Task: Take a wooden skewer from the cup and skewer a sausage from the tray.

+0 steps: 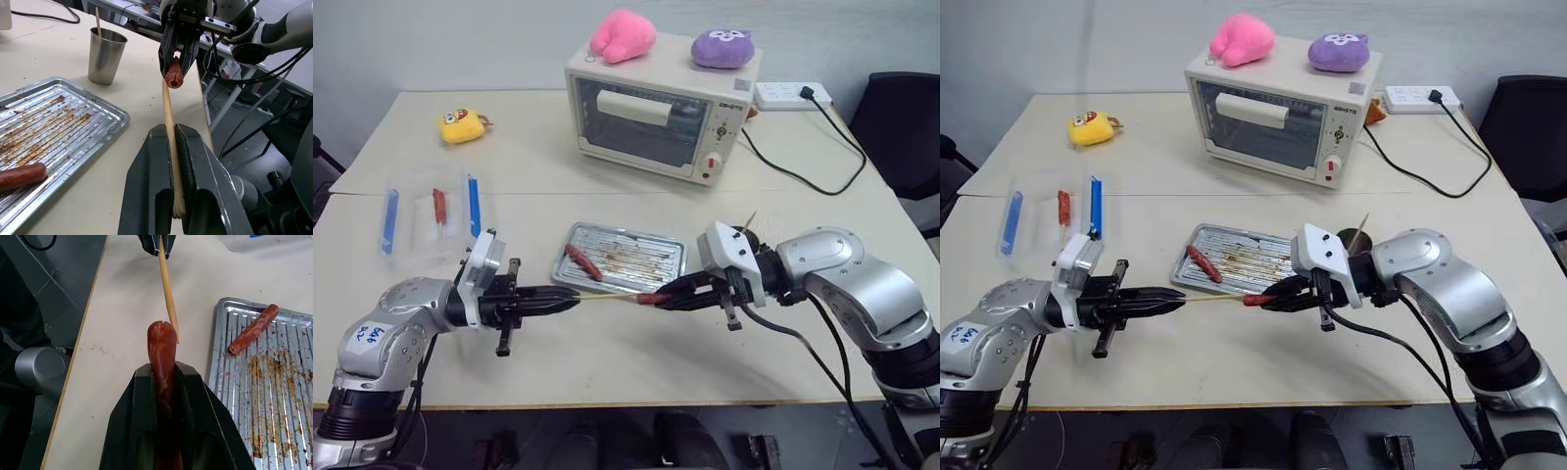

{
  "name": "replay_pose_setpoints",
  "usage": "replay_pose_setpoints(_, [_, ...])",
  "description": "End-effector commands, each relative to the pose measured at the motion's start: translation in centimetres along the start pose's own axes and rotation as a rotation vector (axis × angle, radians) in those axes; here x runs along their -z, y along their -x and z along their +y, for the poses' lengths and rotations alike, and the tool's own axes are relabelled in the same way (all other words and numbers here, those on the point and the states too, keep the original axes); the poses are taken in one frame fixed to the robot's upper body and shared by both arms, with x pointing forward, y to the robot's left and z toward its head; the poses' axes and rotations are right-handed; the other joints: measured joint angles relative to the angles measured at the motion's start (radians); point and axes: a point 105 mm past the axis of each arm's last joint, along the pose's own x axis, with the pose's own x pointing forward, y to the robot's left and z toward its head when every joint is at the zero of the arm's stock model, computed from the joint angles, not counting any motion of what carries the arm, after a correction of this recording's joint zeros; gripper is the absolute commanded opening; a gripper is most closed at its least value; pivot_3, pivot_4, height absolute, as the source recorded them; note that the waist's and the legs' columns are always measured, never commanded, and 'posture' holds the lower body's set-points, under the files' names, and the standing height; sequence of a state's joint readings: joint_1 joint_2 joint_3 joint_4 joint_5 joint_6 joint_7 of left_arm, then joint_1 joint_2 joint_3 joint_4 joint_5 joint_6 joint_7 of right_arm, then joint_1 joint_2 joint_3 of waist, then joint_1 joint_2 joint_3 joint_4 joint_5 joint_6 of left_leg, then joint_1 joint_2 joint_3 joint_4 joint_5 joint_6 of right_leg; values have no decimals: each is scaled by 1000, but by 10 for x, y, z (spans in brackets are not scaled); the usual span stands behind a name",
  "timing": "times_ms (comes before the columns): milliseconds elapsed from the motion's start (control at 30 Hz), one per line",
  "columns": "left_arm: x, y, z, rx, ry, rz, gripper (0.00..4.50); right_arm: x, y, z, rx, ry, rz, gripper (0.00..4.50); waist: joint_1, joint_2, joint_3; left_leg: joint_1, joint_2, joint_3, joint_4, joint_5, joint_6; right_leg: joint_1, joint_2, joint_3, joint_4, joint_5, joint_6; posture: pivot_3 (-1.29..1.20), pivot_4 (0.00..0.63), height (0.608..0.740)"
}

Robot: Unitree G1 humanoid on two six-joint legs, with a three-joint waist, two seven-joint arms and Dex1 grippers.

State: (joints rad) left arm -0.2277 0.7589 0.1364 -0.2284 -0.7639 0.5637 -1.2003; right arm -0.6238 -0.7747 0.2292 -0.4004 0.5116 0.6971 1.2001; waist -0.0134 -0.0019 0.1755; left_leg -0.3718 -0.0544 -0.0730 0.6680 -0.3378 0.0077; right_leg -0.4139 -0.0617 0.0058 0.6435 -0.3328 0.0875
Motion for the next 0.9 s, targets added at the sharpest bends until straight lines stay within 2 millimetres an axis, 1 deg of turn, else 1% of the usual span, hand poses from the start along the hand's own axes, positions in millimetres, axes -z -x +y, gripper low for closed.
replay_pose_setpoints(33, [-5,-3,-3,24,-36,0,0,-11,0,0,2,53,-15,489,3,0,0,0,0,0,0,0,0,0,0,0,0,0,0,0,150,740])
replay_pose_setpoints(433, [-6,6,-5,7,-26,6,0,0,10,-3,26,24,17,489,12,0,0,0,0,0,1,0,0,0,0,0,0,0,0,0,150,740])
replay_pose_setpoints(900, [-2,1,-7,18,-10,10,0,-1,7,-6,26,20,1,489,12,0,0,0,0,0,1,0,0,0,0,0,0,0,0,0,150,740])
